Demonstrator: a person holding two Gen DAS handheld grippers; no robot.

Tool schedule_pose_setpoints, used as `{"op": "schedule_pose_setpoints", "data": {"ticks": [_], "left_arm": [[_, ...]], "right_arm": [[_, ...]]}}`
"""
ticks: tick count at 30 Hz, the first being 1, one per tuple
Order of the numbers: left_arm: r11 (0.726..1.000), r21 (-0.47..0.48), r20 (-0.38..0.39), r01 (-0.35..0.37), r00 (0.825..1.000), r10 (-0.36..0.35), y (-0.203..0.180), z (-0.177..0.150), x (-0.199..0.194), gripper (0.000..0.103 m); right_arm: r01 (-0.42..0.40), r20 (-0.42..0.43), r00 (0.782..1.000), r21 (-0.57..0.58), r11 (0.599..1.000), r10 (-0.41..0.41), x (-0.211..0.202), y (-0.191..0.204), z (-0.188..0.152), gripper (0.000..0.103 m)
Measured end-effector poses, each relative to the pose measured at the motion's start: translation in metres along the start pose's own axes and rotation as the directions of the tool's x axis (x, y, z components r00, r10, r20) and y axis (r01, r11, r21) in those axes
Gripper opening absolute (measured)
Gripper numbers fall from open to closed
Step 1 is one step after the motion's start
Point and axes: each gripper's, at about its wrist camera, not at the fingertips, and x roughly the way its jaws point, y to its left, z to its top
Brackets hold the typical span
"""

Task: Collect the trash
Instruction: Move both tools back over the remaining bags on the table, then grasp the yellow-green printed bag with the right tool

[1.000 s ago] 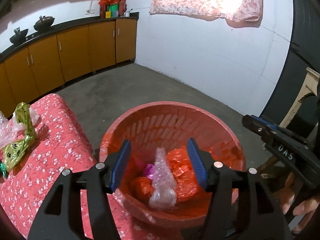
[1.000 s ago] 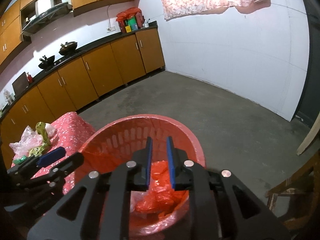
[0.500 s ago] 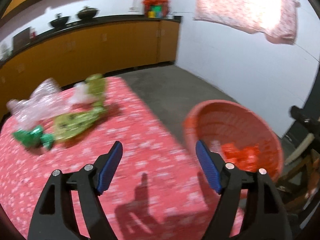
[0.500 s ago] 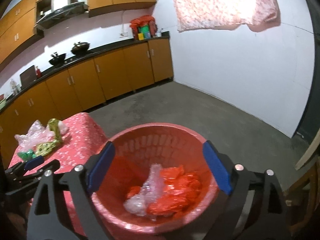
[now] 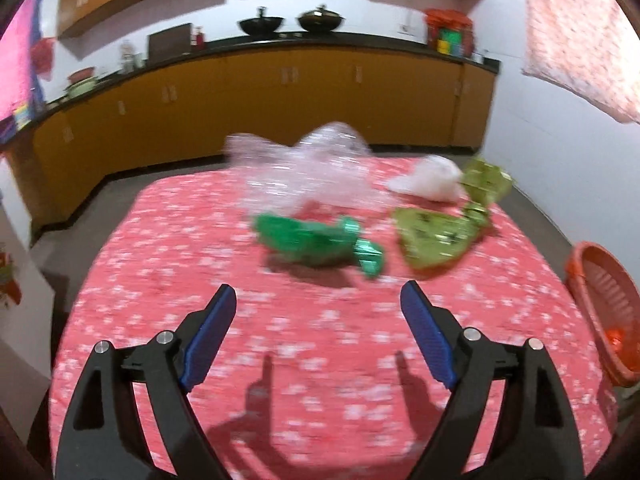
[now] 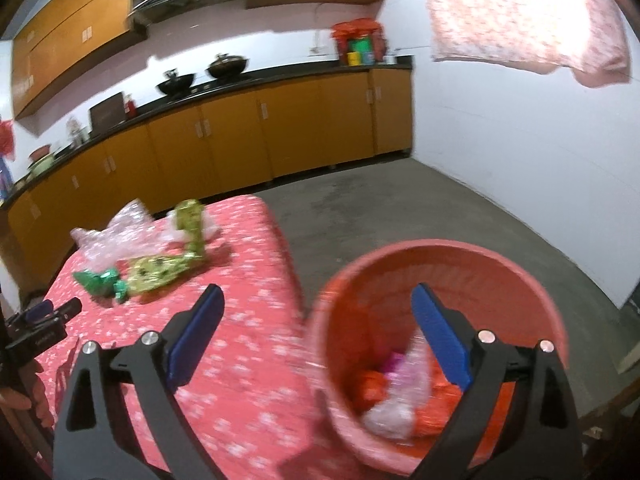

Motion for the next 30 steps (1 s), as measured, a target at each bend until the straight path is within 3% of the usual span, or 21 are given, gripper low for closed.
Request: {"op": "schedule_pose_setpoints", "data": {"ticks": [6,11,22,30], "left_arm": [[0.998,-0.015,0.037,-0.065,0.997,0.065,0.037,0.001,-0.002,0.086],[0.996,-0.052,0.035,-0.075,0.996,0.077,0.059,0.002,0.007,0.087],[0.994,-0.072,0.042,-0.078,0.996,0.081,0.076,0.008,0.023,0.088],[0.996,-0.067,0.036,-0.065,0.997,0.068,0.073,0.007,0.03,0.088]], "right_arm": [[-0.082,-0.04,0.996,-0.039,0.996,0.08,0.044,0.068,0.006,0.092],[-0.096,-0.09,0.992,-0.034,0.995,0.092,0.089,0.109,0.011,0.089],[-0.02,-0.194,0.981,0.038,0.999,0.027,0.175,0.136,0.029,0.079],[-0.016,-0.278,0.961,0.003,1.0,0.016,0.202,0.144,0.026,0.056]]}}
